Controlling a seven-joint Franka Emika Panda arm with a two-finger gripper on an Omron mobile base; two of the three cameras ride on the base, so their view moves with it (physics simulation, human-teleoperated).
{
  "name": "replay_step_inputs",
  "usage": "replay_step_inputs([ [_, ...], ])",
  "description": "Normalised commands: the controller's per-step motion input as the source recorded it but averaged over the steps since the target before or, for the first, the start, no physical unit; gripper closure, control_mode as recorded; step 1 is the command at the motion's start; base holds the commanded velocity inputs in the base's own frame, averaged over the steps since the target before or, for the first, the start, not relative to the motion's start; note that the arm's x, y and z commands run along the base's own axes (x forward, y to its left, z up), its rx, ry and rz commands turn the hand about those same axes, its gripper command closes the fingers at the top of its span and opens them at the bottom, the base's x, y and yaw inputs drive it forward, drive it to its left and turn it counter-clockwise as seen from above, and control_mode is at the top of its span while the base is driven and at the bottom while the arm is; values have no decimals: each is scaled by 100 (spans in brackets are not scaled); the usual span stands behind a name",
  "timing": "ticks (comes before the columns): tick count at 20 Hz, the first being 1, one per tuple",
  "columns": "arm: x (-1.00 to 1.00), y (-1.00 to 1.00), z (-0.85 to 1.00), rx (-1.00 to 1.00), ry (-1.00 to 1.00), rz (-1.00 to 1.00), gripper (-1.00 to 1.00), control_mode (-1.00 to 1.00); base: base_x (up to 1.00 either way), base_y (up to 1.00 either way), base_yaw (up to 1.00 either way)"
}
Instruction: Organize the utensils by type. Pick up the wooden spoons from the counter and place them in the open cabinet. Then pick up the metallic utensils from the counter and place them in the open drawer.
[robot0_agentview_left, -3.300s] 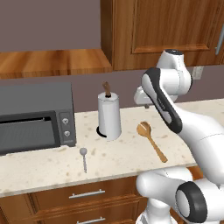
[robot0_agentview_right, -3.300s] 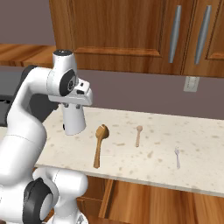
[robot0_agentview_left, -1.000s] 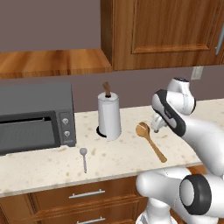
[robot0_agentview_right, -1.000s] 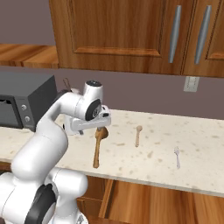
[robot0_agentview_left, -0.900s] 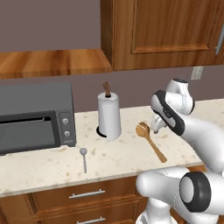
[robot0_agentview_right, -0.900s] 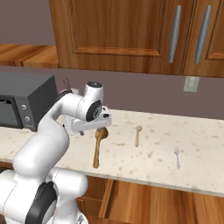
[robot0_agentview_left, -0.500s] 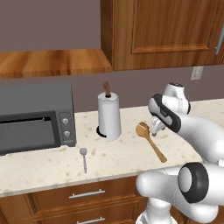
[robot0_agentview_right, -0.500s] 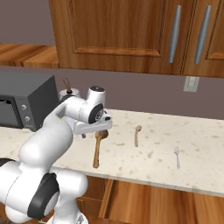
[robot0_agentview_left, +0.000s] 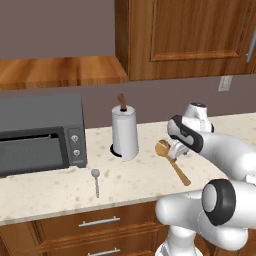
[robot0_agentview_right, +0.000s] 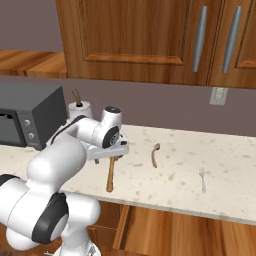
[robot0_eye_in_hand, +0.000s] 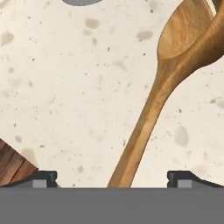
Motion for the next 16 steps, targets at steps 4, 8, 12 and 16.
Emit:
replay_step_inputs([
  [4, 9, 0, -34, 0, 2, -8, -100, -100, 0, 0, 0],
  [8, 11, 0, -33, 0, 3, -10, -100, -100, 0, 0, 0],
  [12, 21, 0, -30, 0, 4, -10, -100, -100, 0, 0, 0],
  [16, 30, 0, -27, 0, 1, -9, -100, -100, 0, 0, 0],
])
